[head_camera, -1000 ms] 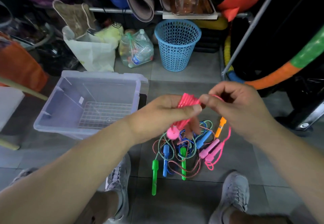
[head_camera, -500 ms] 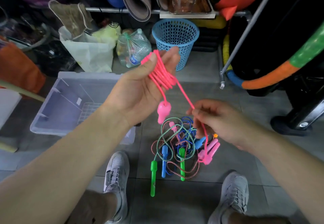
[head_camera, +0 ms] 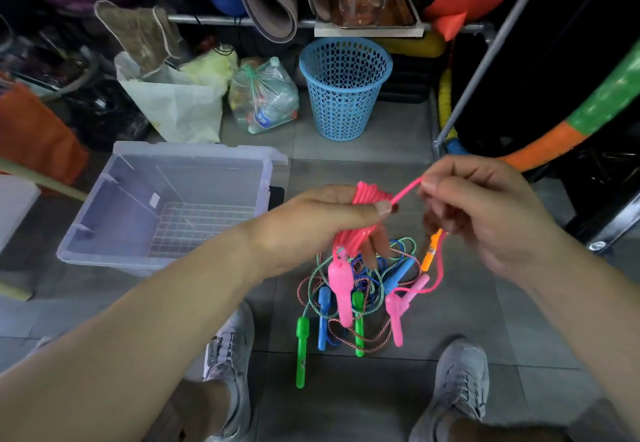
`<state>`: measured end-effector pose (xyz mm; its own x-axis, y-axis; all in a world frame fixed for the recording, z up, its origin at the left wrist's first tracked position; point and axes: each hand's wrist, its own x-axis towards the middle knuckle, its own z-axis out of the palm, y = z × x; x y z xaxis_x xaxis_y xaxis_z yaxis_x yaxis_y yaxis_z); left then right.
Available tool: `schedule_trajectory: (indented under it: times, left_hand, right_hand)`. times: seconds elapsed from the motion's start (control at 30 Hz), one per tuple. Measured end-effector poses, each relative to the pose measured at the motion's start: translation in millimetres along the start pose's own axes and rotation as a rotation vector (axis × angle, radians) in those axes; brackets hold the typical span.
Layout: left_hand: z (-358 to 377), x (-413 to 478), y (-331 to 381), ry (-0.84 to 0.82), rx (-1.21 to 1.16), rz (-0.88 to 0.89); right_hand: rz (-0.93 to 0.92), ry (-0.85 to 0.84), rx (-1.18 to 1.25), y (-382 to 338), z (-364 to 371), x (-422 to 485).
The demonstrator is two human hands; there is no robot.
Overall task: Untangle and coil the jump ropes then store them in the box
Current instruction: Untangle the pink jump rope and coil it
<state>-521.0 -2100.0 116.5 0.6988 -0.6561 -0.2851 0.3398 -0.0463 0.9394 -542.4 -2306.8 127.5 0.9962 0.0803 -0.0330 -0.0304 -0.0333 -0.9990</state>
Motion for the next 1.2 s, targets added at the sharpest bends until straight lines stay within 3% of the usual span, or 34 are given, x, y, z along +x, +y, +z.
schedule_trajectory:
  times: [0.07,0.17,0.37,0.5,0.6,0.7,0.83,0.97,1.1,1.2]
  left_hand:
    - [-2,0,4,-0.031,-0.092,0.006]
    - [-8,2,7,-0.096,-0.214,0.022]
    - [-17,2,13,-0.137,-0.594,0.095]
    - [-25,2,18,0.019,-0.750,0.221]
    - [-23,4,20,0.152,-0.647,0.262]
    - [-19,6,15,0.261,-0.357,0.217]
    - [-10,5,4,0.246,0.025,0.065]
    - [-4,0,0,0.075,0.251,-0.028]
    - [-8,-4,4,-0.067,0.264,-0.049]
    - [-7,-4,3,-0.130,0.132,-0.092]
  right_hand:
    - [-0.015,0.120,-0.084,5,0,3]
    - [-0.010,0.148,-0.249,11,3,5]
    - [0.101,-0.014,-0.353,22,10,3]
    - [0.201,-0.215,-0.491,23,20,-7]
    - [0.244,-0.375,-0.454,17,26,-14]
    - [0.136,-0.449,-0.523,12,27,-16]
    - [0.057,-0.328,-0.393,13,20,-12]
    - [0.022,-0.166,-0.277,14,11,-5]
    - [-0.051,0.014,-0.309,12,7,-1]
    - [-0.052,0.098,-0.310,12,3,4]
